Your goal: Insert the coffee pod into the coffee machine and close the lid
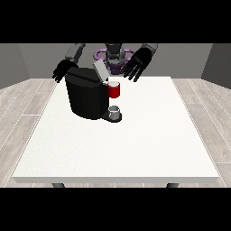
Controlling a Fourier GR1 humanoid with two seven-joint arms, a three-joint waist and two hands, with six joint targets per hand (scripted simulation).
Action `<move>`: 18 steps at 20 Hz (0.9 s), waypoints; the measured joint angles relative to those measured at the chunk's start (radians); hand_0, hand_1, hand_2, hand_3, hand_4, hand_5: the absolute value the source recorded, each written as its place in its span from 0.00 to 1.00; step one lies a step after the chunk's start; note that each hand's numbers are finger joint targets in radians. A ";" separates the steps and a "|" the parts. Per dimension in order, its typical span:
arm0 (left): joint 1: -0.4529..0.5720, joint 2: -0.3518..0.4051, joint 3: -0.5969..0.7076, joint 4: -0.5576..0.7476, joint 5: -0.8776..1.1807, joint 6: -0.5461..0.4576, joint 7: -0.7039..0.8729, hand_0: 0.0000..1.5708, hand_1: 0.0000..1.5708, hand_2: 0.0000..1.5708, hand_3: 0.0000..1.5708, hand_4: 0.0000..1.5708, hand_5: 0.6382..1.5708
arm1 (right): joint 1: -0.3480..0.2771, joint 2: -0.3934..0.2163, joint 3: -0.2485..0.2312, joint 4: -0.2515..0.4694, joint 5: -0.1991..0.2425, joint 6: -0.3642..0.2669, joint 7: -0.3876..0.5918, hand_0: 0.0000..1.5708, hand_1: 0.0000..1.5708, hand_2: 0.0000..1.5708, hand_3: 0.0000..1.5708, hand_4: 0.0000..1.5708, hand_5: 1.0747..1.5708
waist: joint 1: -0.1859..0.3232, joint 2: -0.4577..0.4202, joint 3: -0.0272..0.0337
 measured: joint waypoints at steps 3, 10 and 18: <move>0.036 -0.030 0.037 -0.008 0.045 0.001 0.000 0.00 0.00 0.00 0.00 0.00 1.00 | 0.029 -0.002 -0.005 0.006 -0.004 0.003 -0.003 0.00 0.00 0.00 0.00 0.24 1.00 | 0.021 -0.039 -0.0002; 0.162 -0.162 0.198 -0.026 0.258 0.007 -0.036 0.00 0.00 0.00 0.00 0.00 1.00 | 0.110 -0.014 -0.041 0.027 -0.022 0.002 -0.007 0.00 0.00 0.00 0.00 0.25 1.00 | 0.112 -0.171 -0.0013; 0.366 -0.260 0.274 -0.061 0.402 -0.025 -0.073 0.00 0.00 0.00 0.00 0.14 1.00 | 0.206 -0.034 -0.041 0.005 -0.014 0.015 -0.016 0.00 0.00 0.00 0.00 0.23 1.00 | 0.193 -0.322 -0.0008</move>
